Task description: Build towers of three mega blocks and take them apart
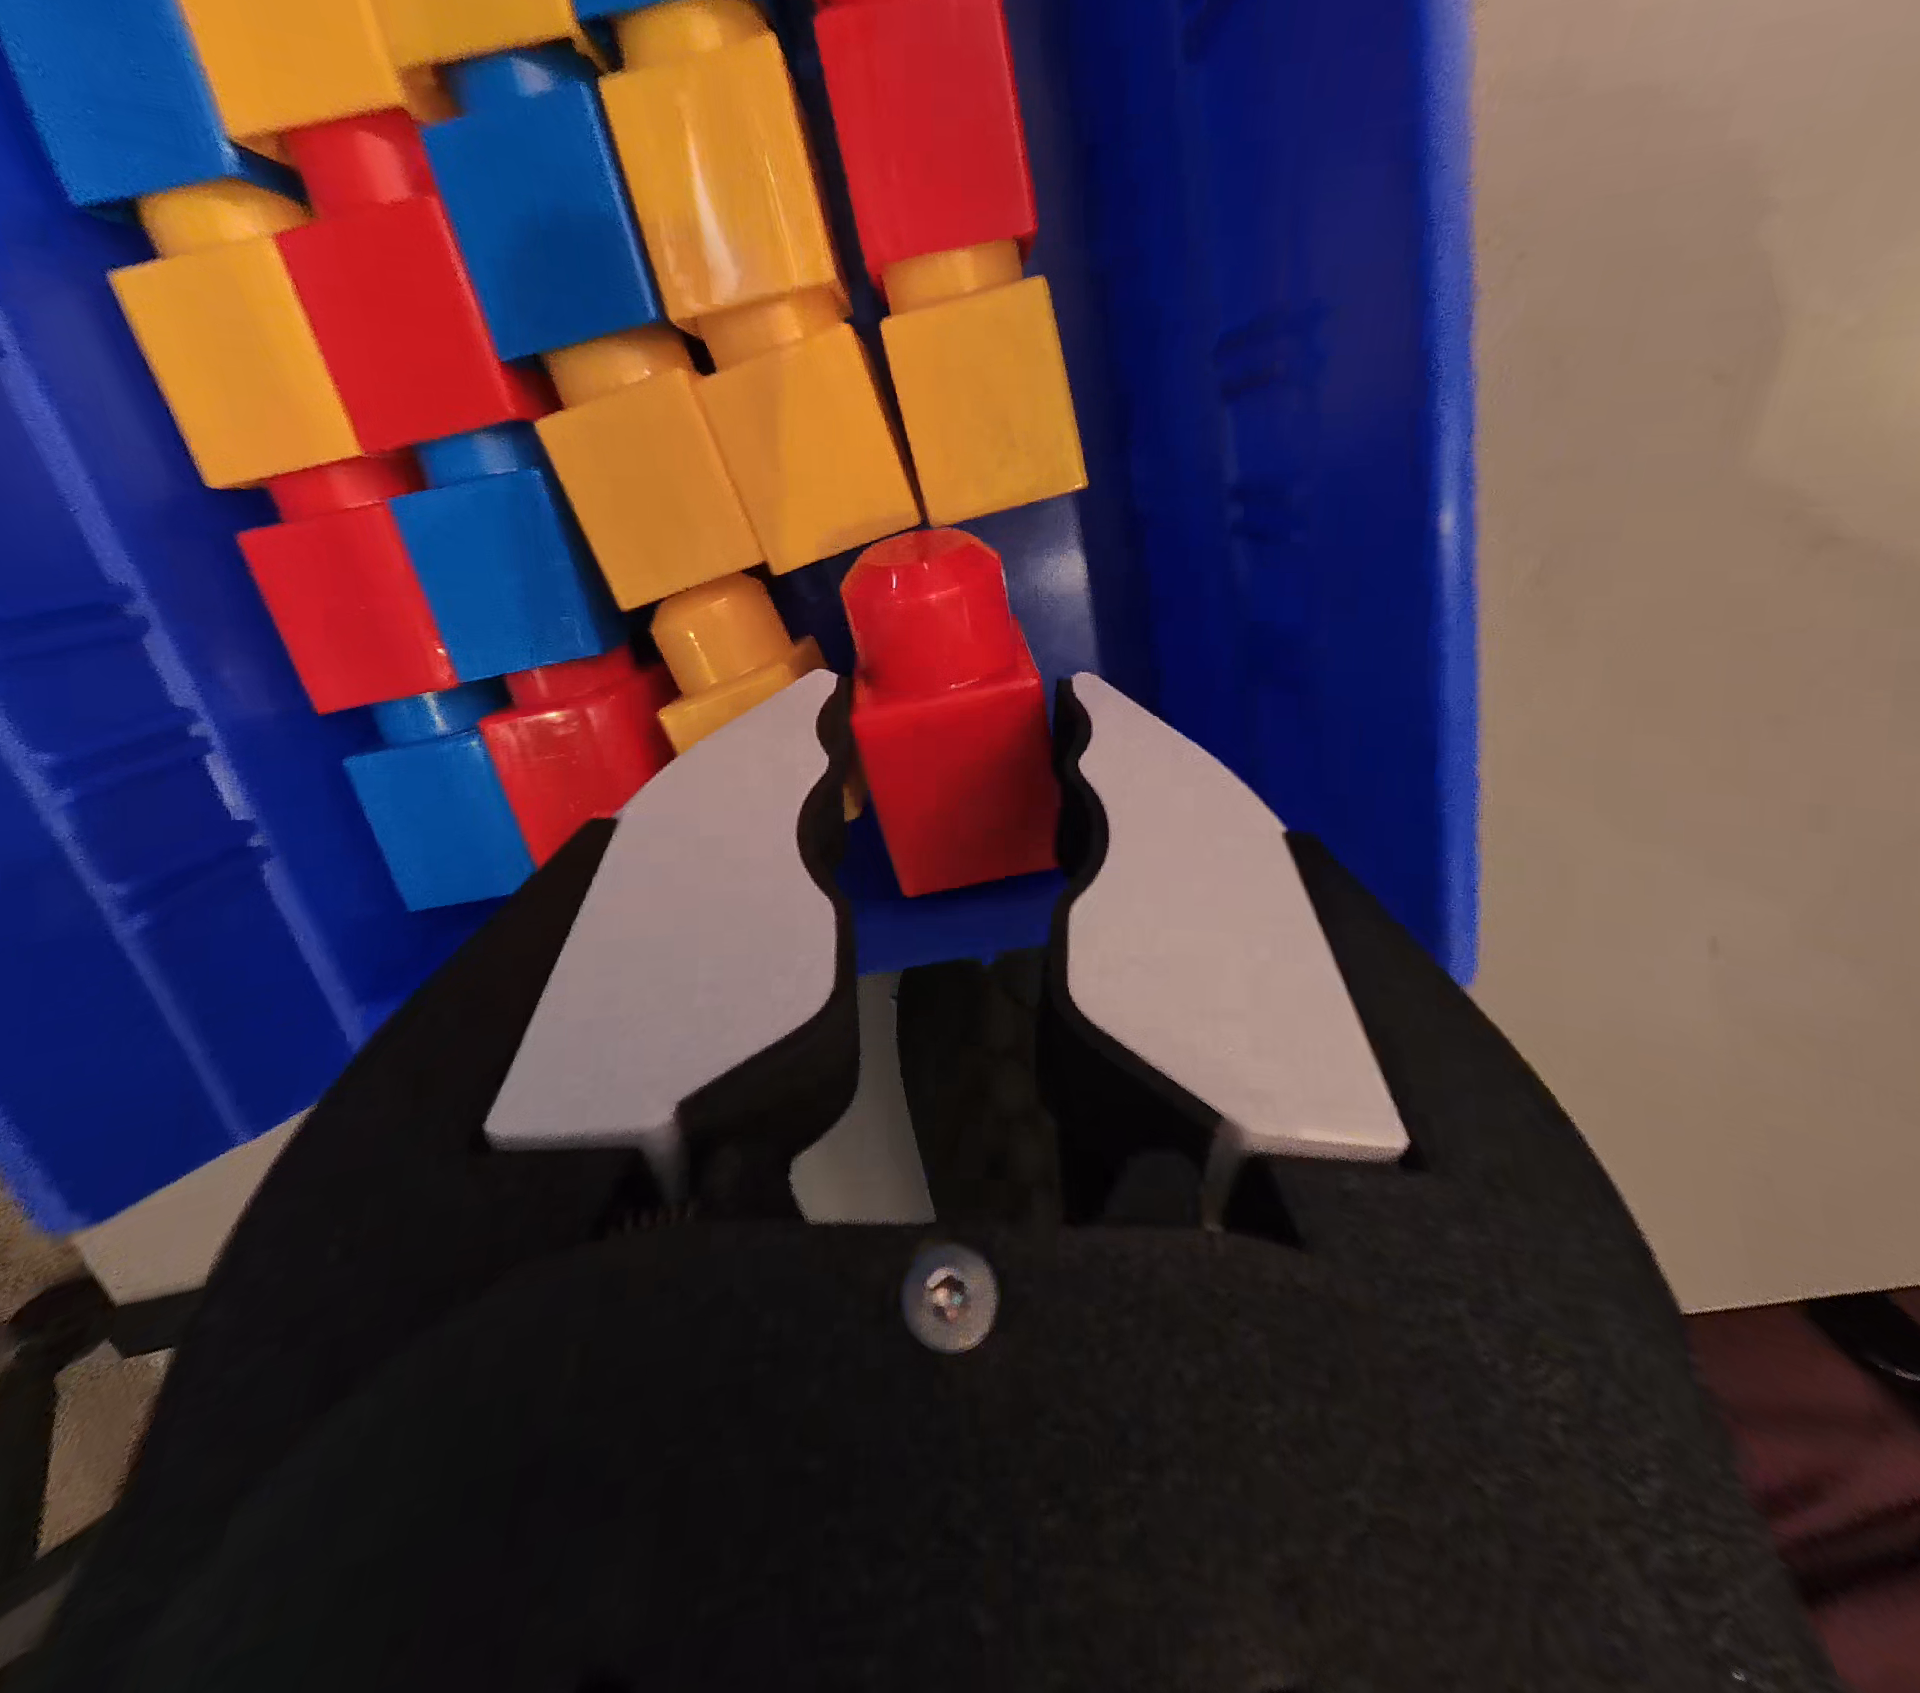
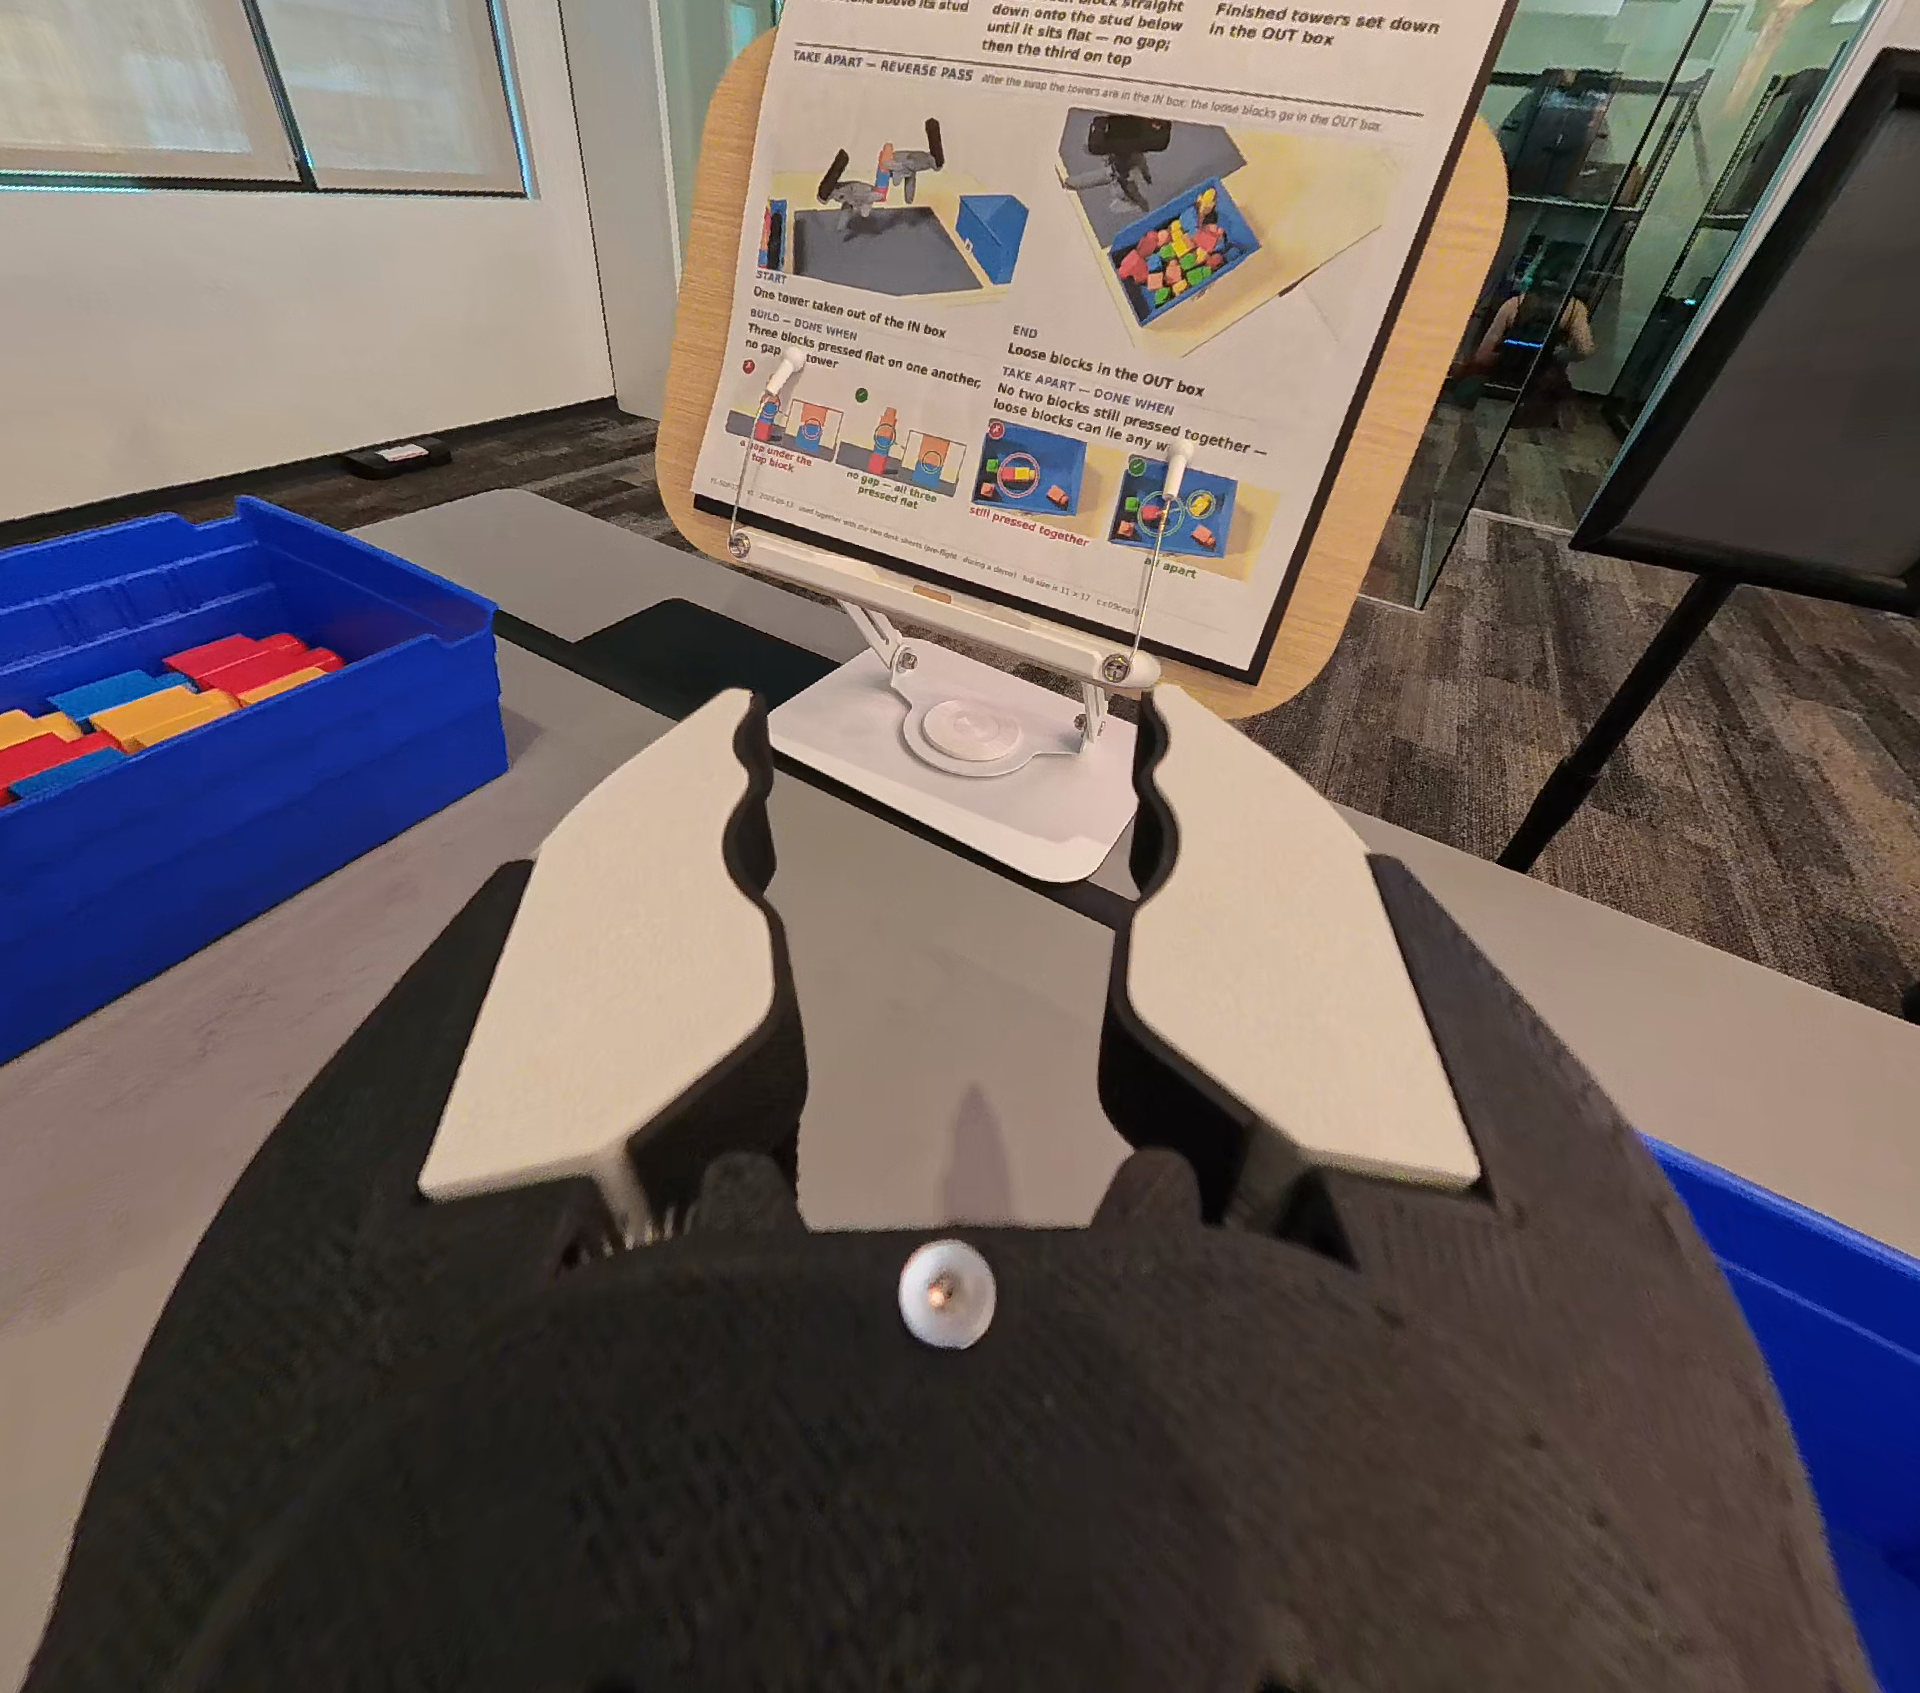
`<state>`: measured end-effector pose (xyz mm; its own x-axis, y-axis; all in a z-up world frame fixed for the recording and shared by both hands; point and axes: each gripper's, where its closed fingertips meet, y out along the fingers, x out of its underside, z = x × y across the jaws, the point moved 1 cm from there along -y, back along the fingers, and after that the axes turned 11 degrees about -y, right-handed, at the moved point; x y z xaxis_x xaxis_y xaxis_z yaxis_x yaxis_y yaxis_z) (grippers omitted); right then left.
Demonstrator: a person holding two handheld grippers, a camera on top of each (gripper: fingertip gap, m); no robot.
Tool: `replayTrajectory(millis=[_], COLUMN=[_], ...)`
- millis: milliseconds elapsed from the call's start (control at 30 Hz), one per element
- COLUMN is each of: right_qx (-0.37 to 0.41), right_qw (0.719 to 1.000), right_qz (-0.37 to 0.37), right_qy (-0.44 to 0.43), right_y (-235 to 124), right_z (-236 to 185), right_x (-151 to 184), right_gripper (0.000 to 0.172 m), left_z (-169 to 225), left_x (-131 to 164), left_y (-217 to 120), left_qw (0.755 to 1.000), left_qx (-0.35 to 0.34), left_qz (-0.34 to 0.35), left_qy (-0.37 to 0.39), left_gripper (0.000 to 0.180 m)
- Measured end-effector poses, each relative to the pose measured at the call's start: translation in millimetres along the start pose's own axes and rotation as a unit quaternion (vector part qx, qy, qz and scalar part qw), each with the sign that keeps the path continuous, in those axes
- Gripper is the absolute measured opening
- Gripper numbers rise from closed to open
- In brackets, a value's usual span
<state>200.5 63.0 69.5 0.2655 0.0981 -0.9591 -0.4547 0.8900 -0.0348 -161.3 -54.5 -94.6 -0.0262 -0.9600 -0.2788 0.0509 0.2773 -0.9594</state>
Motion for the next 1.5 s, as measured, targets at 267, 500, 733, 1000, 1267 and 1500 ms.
replayTrajectory(millis=[267,500,733,1000,1267,1500], right_qx=[-0.009,-0.008,-0.029,-0.068,-0.187,-0.217], right_qw=[1.0,0.999,0.999,0.997,0.976,0.962], right_qz=[0.001,-0.003,0.0,-0.018,-0.087,-0.132], right_qy=[-0.013,-0.038,-0.022,-0.026,0.067,0.098], right_y=[1.0,0.2,-9.6,-9.6,9.1,22.0], right_z=[-6.7,-9.9,-6.0,-11.1,-56.2,-87.8], right_x=[-1.8,-4.3,-10.6,-6.2,31.1,54.7], right_gripper=[0.068,0.068,0.068,0.068,0.063,0.06], left_z=[28.6,131.5,222.9,274.3,271.0,273.7], left_x=[-23.0,-27.8,-51.3,-85.7,-117.2,-114.2], left_y=[-73.4,-83.1,-29.4,-23.2,-19.4,-30.7], left_qw=[0.99,0.972,0.956,0.906,0.879,0.86], left_qx=[0.073,0.15,0.201,0.284,0.28,0.257], left_qz=[0.121,0.099,0.064,0.195,0.339,0.382], left_qy=[0.018,0.152,0.204,0.245,0.185,0.221], left_gripper=[0.037,0.037,0.037,0.037,0.037,0.037])
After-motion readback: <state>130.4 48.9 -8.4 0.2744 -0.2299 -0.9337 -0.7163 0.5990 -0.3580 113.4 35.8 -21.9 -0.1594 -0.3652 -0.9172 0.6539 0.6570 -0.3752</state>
